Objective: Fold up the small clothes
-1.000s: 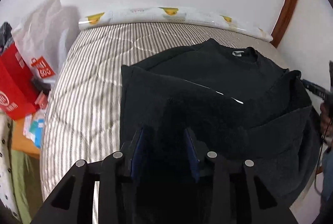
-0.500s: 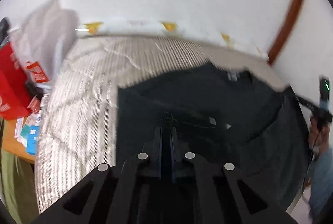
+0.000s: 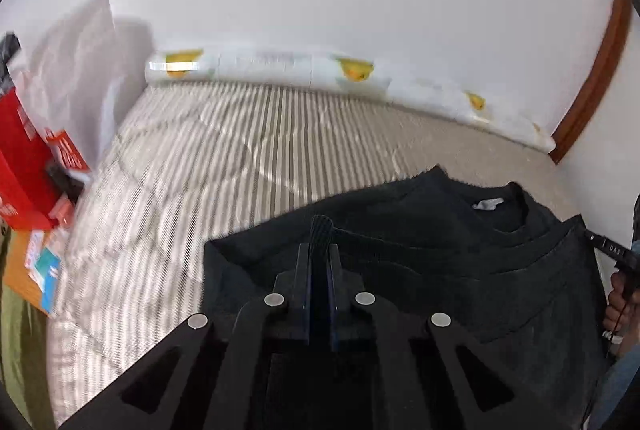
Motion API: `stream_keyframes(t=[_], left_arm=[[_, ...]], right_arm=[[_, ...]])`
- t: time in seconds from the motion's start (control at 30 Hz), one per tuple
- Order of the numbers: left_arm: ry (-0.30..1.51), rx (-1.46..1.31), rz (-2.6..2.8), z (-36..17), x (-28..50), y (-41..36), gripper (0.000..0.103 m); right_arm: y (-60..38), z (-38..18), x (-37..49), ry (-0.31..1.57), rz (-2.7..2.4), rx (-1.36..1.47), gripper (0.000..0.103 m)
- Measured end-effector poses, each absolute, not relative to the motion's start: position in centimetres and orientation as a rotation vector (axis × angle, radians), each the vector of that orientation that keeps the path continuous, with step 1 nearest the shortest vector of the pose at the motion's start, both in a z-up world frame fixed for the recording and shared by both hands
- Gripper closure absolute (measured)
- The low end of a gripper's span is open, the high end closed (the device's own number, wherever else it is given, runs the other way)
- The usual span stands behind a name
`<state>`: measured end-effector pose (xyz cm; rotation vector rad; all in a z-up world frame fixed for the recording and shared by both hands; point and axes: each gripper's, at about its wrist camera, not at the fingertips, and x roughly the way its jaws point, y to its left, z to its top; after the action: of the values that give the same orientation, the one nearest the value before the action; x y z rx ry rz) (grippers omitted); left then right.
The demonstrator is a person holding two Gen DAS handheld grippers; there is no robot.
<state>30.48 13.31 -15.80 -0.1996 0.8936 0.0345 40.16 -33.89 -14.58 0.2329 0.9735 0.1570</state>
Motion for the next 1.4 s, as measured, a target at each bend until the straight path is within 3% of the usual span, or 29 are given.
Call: stream_keyframes(t=[0.2, 0.53, 0.7, 0.73, 1.07, 1.23, 1.4], left_arm=[[0.919, -0.191, 0.061, -16.7, 30.8, 12.9, 0.092], [0.902, -0.165, 0.08, -14.5, 27.7, 12.4, 0.081], [0.85, -0.178, 0.058, -12.9, 23.6, 13.0, 0.051], [0.841, -0.178, 0.054, -12.7, 22.6, 13.1, 0.049], [0.851, -0.298, -0.003, -15.0, 12.1, 17.0, 0.048], [0.839, -0.329, -0.046, -16.1, 8.1, 18.7, 0.048], [0.854, -0.402, -0.129, -17.7, 5.4, 20.1, 0.048]], right_arm=[[-32.8, -15.0, 39.9, 1.001, 0.127, 0.122, 0.085], [-26.8, -8.7, 34.0, 0.855, 0.099, -0.037, 0.068], [-21.1, -8.9, 30.4, 0.872, 0.204, -0.019, 0.067], [-20.0, -9.0, 29.7, 0.879, 0.222, -0.007, 0.067], [-12.0, -11.3, 24.9, 0.916, 0.26, -0.027, 0.067], [-10.7, -14.4, 23.7, 0.971, 0.19, -0.087, 0.073], [-10.2, -14.0, 20.2, 0.911, 0.143, -0.183, 0.073]])
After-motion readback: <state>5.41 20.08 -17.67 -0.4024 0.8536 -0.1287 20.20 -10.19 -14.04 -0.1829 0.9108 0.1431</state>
